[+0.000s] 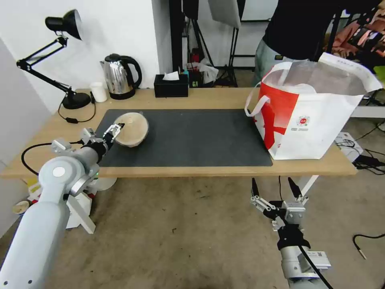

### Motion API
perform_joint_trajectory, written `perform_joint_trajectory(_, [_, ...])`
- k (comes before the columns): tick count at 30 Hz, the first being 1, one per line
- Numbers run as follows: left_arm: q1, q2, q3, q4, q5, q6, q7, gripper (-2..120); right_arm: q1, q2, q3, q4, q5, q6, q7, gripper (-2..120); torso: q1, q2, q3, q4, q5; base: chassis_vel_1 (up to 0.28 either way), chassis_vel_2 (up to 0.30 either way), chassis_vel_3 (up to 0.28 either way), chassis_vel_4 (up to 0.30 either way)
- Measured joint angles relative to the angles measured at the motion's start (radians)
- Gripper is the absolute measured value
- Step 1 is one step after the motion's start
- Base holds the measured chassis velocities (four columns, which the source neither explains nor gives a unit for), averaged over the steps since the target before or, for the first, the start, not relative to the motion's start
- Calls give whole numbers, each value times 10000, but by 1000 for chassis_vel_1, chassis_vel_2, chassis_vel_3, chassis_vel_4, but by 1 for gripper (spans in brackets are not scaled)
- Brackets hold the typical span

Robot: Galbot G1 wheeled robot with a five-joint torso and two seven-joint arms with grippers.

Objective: Pick up the trash from the table and place it into the takeout bag.

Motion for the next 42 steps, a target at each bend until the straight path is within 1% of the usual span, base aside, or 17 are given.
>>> perform_joint_trajectory(38, [-695,-217,637,928,385,-10,6,100,0,0,0,0,-1,0,0,100,3,0,1,0,0,0,0,0,0])
perform_joint_trajectory(42, [-737,-243,683,960,415,-10,6,98,0,0,0,0,0,0,0,100,4,0,1,0,0,0,0,0,0])
